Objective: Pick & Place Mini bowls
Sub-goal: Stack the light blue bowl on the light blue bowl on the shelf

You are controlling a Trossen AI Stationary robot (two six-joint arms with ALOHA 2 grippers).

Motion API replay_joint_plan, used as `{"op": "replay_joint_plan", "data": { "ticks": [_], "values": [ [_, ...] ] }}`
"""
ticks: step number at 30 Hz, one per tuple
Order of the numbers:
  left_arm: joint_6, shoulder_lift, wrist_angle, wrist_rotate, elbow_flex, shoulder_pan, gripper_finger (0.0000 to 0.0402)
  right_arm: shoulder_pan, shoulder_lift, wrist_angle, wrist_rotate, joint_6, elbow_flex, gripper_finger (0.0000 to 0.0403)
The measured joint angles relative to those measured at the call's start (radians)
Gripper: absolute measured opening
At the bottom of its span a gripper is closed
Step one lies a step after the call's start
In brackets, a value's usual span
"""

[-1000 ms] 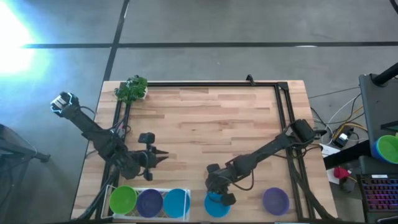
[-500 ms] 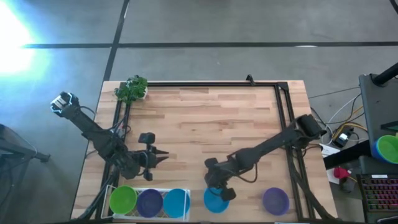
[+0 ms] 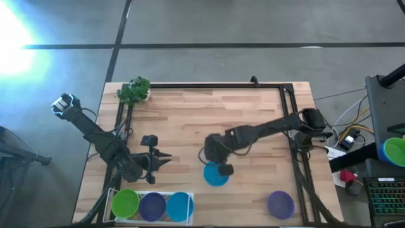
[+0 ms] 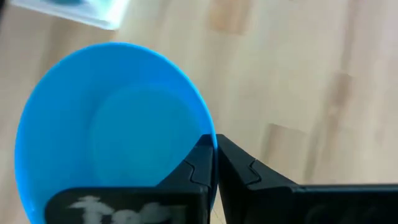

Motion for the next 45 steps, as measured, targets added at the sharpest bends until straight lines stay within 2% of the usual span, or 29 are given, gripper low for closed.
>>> {"op": "replay_joint_plan", "data": {
  "ticks": [5, 13, 29, 40, 45],
  "values": [
    [0.0, 0.0, -0.004, 0.0, -0.002, 0.0, 0.0071, -0.096, 0.0, 0.005, -0.001, -0.022, -0.001, 0.0008],
    [0.0, 0.0, -0.004, 0.0, -0.002, 0.0, 0.0071, -0.191, 0.03, 0.088, 0.001, 0.137, -0.001, 0.0008],
    [0.0, 0.0, -0.011, 0.0, -0.005, 0.0, 0.0071, -0.209, 0.104, 0.124, 0.0, 0.123, 0.002, 0.0008],
    [0.0, 0.0, -0.01, 0.0, -0.005, 0.0, 0.0071, -0.208, 0.107, 0.126, 0.0, 0.074, 0.001, 0.0009],
    [0.0, 0.0, -0.009, 0.0, -0.005, 0.0, 0.0071, -0.208, 0.107, 0.127, 0.001, 0.074, 0.001, 0.0026]
  ]
}}
